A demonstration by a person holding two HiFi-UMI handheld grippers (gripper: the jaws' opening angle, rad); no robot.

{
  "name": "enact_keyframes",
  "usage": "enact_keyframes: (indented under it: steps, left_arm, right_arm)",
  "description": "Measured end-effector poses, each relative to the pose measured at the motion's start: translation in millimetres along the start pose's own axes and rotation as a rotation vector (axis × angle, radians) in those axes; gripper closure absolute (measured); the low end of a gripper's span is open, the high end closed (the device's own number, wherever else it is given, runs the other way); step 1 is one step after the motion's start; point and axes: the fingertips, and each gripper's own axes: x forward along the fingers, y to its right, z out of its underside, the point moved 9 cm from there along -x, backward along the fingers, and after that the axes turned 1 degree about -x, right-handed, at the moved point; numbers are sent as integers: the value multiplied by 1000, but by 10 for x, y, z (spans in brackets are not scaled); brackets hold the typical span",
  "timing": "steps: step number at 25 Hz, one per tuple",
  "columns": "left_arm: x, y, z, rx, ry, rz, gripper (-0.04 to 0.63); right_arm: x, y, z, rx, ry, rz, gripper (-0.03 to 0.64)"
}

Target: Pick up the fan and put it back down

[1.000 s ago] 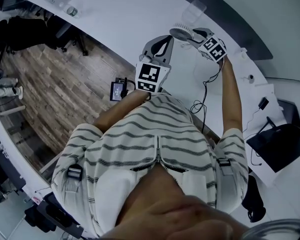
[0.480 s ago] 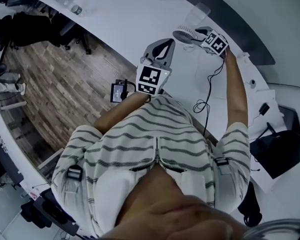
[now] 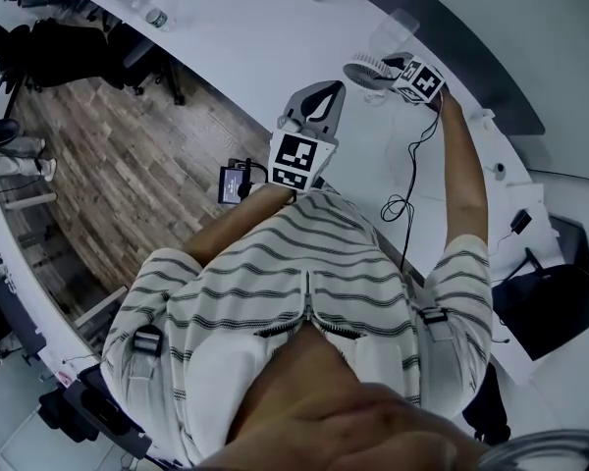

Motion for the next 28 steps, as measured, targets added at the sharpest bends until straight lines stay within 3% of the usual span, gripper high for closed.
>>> enact_keyframes:
  steps: [13,28]
  left_arm:
    - [70,33,30,7,-11,-2,588]
    - [109,-57,18,10,-12,-17,588]
  right_arm:
    - [132,97,-14,57,-19,-147,394]
    - [153,127,28,147,49,-117,393]
